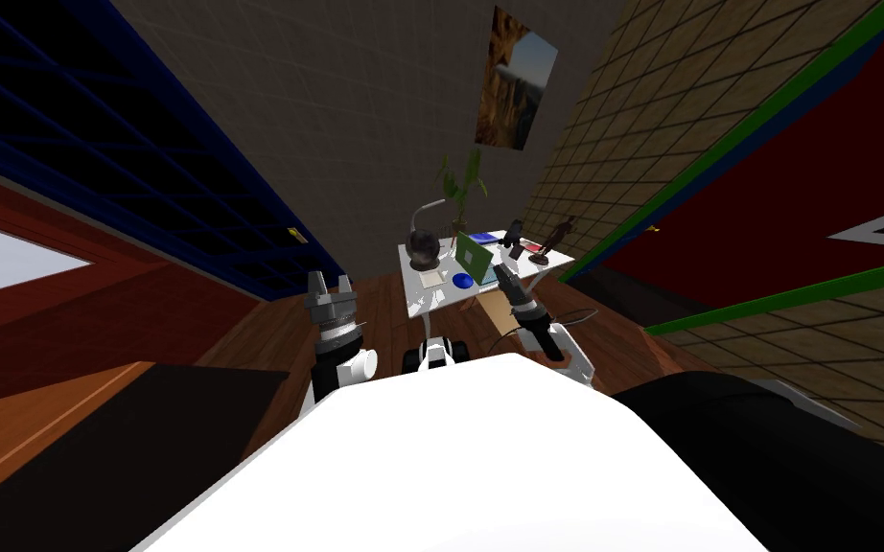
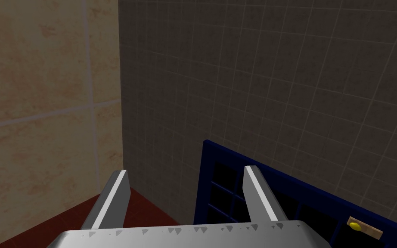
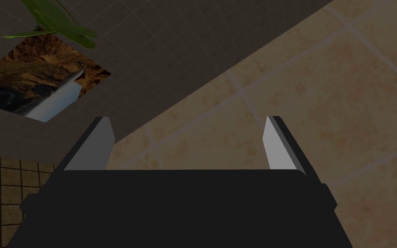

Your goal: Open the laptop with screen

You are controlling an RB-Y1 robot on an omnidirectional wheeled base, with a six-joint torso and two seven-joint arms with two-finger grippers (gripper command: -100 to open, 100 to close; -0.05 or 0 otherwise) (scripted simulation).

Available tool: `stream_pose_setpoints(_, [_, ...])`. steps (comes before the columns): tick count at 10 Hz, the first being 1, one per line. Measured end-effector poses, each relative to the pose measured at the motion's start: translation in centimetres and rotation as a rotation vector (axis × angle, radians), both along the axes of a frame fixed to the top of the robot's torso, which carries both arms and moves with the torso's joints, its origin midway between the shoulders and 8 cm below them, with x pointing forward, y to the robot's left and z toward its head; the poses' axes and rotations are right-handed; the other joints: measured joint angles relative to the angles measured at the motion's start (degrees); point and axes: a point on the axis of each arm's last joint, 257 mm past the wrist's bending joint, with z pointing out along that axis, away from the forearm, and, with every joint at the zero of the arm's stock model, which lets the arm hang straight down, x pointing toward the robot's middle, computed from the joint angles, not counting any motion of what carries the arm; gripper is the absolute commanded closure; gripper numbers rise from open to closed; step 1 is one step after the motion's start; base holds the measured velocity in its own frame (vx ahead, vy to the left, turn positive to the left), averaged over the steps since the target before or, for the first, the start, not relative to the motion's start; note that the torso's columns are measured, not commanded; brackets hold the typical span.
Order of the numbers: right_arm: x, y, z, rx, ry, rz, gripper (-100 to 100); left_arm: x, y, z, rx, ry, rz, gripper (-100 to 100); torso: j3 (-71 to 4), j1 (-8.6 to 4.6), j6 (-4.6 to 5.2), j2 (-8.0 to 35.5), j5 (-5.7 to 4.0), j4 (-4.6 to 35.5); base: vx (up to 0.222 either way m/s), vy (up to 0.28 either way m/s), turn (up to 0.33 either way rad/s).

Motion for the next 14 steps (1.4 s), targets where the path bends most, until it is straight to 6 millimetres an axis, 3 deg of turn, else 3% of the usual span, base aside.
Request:
stream_pose_setpoints(7, [2.0, -1.8, -4.6, -0.423, 0.033, -0.130, -100, 0.0, 0.0, 0.0, 0.000, 0.000, 0.000, 0, -0.01, -0.06, 0.00, -0.02, -0.02, 0.00, 0.004, 0.071, 0.030])
stream_pose_setpoints(10, [2.9, -3.9, -7.3, -0.650, 0.050, -0.193, -100, 0.0, 0.0, 0.0, 0.000, 0.000, 0.000, 0, -0.05, 0.04, 0.00, -0.09, 0.01, -0.02, 0.014, 0.059, 0.046])
stream_pose_setpoints(14, [5.0, -8.2, -9.8, -0.942, 0.062, -0.276, -100, 0.0, 0.0, 0.0, 0.000, 0.000, 0.000, 0, -0.03, -0.05, 0.00, -0.05, -0.02, -0.01, 0.018, 0.030, 0.039])
